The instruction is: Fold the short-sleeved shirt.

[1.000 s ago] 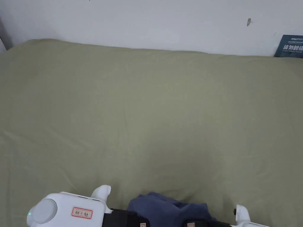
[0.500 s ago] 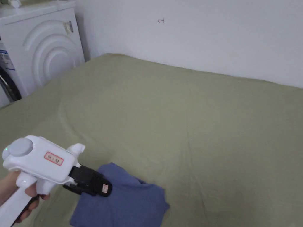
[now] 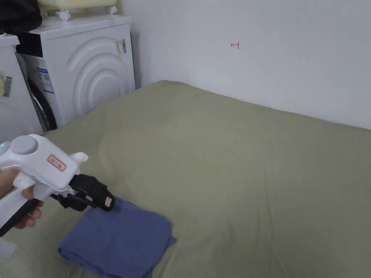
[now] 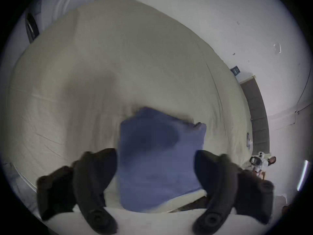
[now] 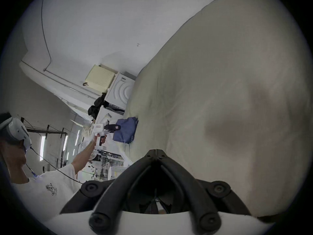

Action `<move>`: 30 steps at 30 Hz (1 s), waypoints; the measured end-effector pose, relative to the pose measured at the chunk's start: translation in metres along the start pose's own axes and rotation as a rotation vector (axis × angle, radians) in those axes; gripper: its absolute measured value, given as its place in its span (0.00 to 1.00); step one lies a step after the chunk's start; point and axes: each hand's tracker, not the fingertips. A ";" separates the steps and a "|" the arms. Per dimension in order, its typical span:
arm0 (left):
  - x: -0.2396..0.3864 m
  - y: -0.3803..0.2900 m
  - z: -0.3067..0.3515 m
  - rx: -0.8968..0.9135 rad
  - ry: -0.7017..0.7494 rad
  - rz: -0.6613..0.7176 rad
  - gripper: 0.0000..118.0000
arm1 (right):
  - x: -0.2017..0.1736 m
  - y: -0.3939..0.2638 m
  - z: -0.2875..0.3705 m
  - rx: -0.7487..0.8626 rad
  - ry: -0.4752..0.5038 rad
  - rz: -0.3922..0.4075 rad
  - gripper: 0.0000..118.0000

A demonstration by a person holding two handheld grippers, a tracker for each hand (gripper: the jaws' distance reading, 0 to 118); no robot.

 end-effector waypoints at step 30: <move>0.493 -0.193 -0.028 0.890 0.068 -0.380 0.01 | -0.147 0.023 0.099 0.777 -0.844 0.878 0.00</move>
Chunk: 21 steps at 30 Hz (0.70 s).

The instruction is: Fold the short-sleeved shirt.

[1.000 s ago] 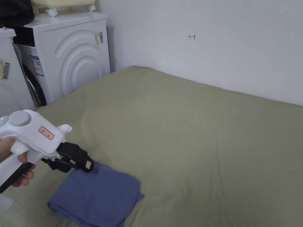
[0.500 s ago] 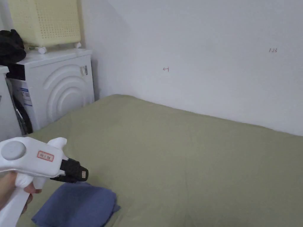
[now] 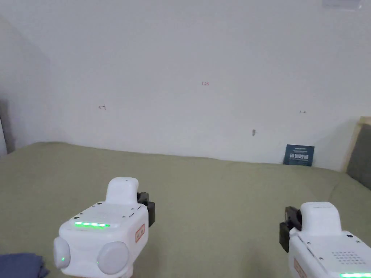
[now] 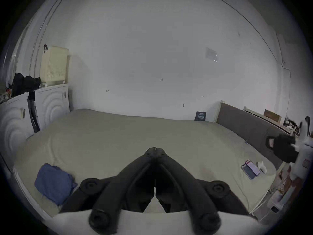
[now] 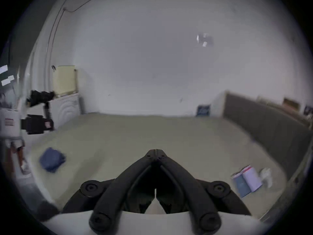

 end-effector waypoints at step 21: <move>0.025 0.023 0.018 0.031 0.072 -0.131 0.19 | 0.002 0.019 0.001 0.016 0.010 -0.089 0.29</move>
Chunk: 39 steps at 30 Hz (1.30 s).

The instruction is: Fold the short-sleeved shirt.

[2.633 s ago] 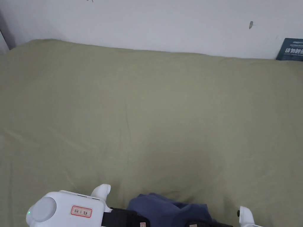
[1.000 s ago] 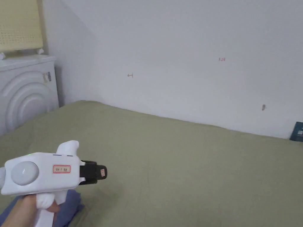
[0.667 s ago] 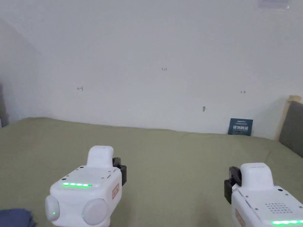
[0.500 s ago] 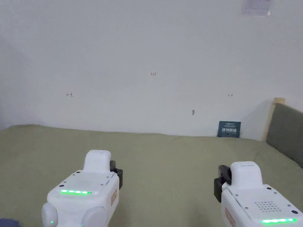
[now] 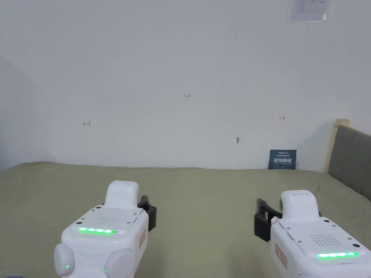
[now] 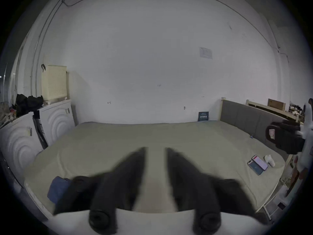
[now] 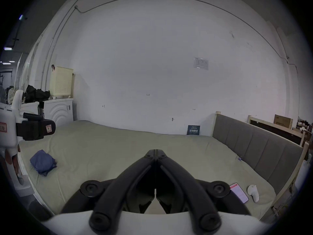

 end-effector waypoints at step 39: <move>-0.009 0.030 0.033 -0.011 -0.027 -0.033 0.96 | 0.007 0.020 0.019 0.025 0.032 -0.013 1.00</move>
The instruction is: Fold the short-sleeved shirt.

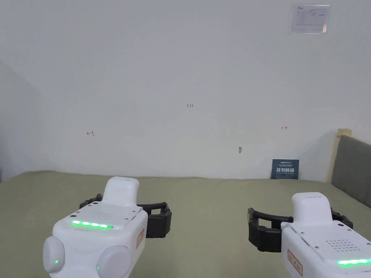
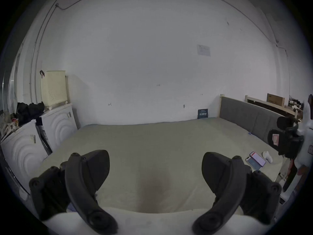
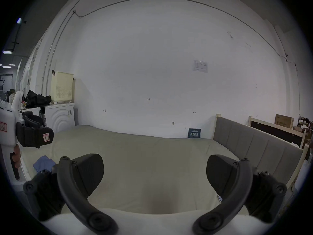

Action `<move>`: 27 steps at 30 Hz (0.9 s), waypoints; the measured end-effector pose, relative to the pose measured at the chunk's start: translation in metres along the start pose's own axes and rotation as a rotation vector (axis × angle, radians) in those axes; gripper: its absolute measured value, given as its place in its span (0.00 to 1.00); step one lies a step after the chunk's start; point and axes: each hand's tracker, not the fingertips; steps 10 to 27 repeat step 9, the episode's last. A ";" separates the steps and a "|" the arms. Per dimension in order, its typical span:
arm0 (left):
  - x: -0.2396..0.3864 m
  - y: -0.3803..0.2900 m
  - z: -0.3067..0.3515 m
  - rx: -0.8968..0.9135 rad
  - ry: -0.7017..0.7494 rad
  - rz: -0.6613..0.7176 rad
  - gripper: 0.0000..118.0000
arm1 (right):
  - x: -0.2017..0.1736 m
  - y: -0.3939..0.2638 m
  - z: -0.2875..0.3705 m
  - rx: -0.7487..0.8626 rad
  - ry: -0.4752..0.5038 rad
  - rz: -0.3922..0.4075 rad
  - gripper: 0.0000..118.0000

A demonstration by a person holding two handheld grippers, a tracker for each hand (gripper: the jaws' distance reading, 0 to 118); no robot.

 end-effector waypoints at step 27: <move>0.002 0.012 0.006 0.078 0.038 0.000 0.96 | -0.001 0.003 0.005 0.003 0.019 -0.032 1.00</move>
